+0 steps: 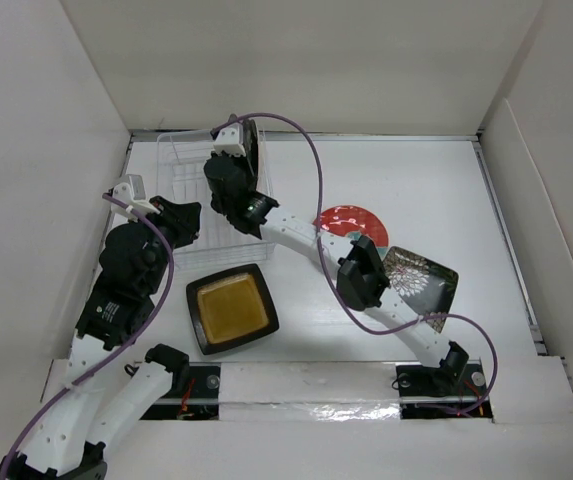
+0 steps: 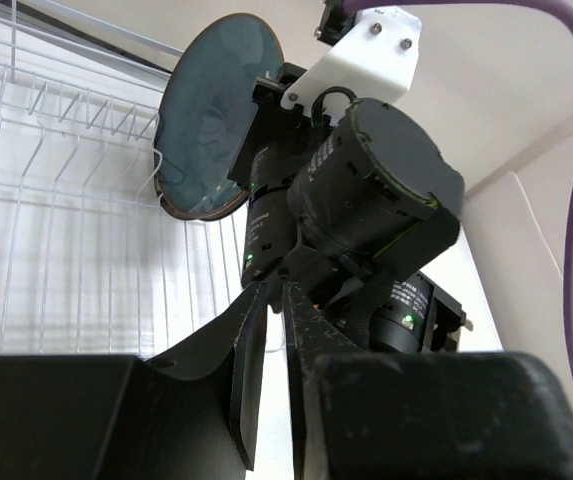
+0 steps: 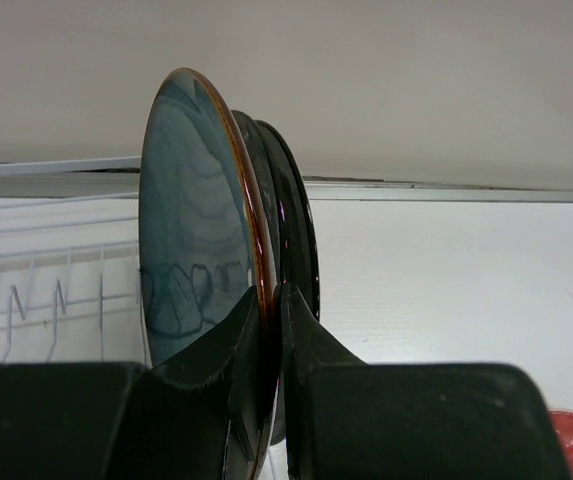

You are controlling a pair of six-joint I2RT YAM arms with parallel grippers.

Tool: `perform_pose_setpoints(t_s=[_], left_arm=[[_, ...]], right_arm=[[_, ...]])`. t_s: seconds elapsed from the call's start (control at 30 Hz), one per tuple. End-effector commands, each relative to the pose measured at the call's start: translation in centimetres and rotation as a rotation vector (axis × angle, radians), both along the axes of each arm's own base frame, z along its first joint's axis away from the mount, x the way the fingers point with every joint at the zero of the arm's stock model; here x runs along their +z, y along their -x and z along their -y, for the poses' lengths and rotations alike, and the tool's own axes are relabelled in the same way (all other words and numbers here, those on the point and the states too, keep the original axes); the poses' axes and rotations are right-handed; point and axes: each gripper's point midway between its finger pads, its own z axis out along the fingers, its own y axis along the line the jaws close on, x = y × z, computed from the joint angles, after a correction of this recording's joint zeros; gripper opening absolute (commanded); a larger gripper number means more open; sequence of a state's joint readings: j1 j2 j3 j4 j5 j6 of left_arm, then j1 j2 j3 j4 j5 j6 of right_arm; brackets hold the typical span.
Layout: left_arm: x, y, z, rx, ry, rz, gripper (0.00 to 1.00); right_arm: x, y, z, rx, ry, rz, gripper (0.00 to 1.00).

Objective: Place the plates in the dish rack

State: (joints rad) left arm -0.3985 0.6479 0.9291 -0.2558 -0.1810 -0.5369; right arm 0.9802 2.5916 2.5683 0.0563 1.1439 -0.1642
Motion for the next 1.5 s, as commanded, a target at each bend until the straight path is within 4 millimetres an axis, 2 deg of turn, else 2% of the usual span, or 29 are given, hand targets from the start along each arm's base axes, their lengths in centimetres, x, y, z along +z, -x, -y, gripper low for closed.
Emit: perform_pose_setpoints(t_s=[0.0,0.1,0.23,0.27,0.3,0.37,0.57,0.6,0.7,0.73,0.77,0.8,0.83,0.87,0.9,0.93,0.97,1.0,1.07,1.1,1.13,1.17,1.2,1.23,1.27,1.3,1.33,1.37,1.47], left_arm=[[-0.3,-0.4,0.1,0.007,0.009,-0.002,0.10],[-0.3,-0.4,0.3,-0.001,0.013,-0.003,0.11],[-0.3,-0.4,0.5,-0.008,0.012,0.000,0.11],[-0.3,-0.4,0.5,-0.013,0.013,0.001,0.11],[-0.3,-0.4,0.6,-0.014,0.014,0.001,0.11],[-0.3,-0.4,0.6,-0.017,0.015,0.001,0.11],[-0.3,-0.5,1.0,-0.034,0.017,0.003,0.11],[-0.3,-0.5,1.0,-0.033,0.017,0.003,0.11],[-0.5,-0.6,0.9,-0.030,0.014,-0.001,0.11],[-0.4,-0.6,0.9,-0.030,0.013,0.002,0.11],[-0.6,-0.6,0.9,-0.030,0.011,-0.003,0.11],[-0.5,-0.6,1.0,-0.032,0.010,-0.002,0.11],[-0.4,-0.6,1.0,-0.032,0.010,0.001,0.11],[-0.4,-0.6,0.9,-0.031,0.006,0.004,0.11],[-0.4,-0.6,0.9,-0.030,0.003,0.004,0.11],[-0.4,-0.6,0.8,-0.030,-0.002,0.005,0.11],[-0.3,-0.6,0.8,-0.030,-0.004,0.007,0.11],[-0.2,-0.5,0.7,-0.030,-0.011,0.014,0.11],[0.0,-0.4,0.8,-0.039,-0.014,0.027,0.11],[0.0,-0.3,1.2,-0.065,-0.022,0.032,0.12],[-0.2,-0.4,1.4,-0.076,-0.023,0.029,0.13],[0.0,-0.2,2.0,-0.108,-0.021,0.036,0.16],[-0.1,-0.2,2.2,-0.120,-0.024,0.037,0.17],[-0.3,-0.2,2.3,-0.128,-0.025,0.033,0.17],[-0.2,-0.3,2.4,-0.132,-0.027,0.035,0.19],[-0.3,-0.3,2.5,-0.133,-0.029,0.031,0.19],[-0.2,-0.3,2.7,-0.143,-0.036,0.034,0.20],[-0.4,-0.4,2.8,-0.148,-0.041,0.028,0.20],[-1.3,-0.4,3.1,-0.163,-0.050,0.010,0.20]], right_arm=[[3.6,-0.6,0.8,-0.029,-0.193,0.103,0.00],[3.2,-0.7,0.4,-0.009,-0.213,0.103,0.00],[2.6,-0.7,-0.8,0.067,-0.243,0.094,0.20],[3.5,-0.5,-0.6,0.077,-0.262,0.101,0.25],[2.5,-0.4,-0.8,0.085,-0.267,0.087,0.33],[4.0,0.0,-0.5,0.102,-0.302,0.105,0.39],[5.0,0.8,-0.1,0.141,-0.331,0.098,0.51],[6.3,1.2,0.3,0.150,-0.350,0.109,0.56],[7.4,1.9,0.1,0.207,-0.376,0.096,0.68],[9.4,2.6,0.4,0.237,-0.402,0.110,0.70],[9.3,2.9,0.5,0.249,-0.408,0.095,0.72],[11.7,3.7,1.2,0.278,-0.439,0.115,0.74],[10.5,3.7,0.9,0.288,-0.426,0.096,0.75],[13.1,4.8,2.0,0.306,-0.471,0.117,0.76],[11.6,5.3,2.2,0.322,-0.457,0.085,0.78],[11.6,6.1,2.3,0.364,-0.466,0.072,0.78],[14.4,7.0,4.8,0.372,-0.538,0.103,0.77],[10.1,7.7,5.2,0.381,-0.503,0.035,0.57],[8.0,7.9,9.0,0.362,-0.558,0.008,0.23],[9.0,9.0,11.9,0.352,-0.607,0.021,0.00],[2.9,9.7,14.0,0.324,-0.564,-0.088,0.00],[1.0,10.1,15.8,0.303,-0.605,-0.126,0.00],[0.7,10.3,19.7,0.260,-0.632,-0.129,0.00],[-4.4,11.6,21.5,0.247,-0.598,-0.236,0.00],[-5.8,12.2,23.4,0.217,-0.601,-0.265,0.00],[-7.6,12.9,25.4,0.179,-0.578,-0.312,0.07],[-7.2,13.2,28.1,0.157,-0.594,-0.296,0.13],[-9.3,14.0,29.7,0.142,-0.548,-0.335,0.20],[-10.4,14.5,32.1,0.183,-0.483,-0.394,0.52]])
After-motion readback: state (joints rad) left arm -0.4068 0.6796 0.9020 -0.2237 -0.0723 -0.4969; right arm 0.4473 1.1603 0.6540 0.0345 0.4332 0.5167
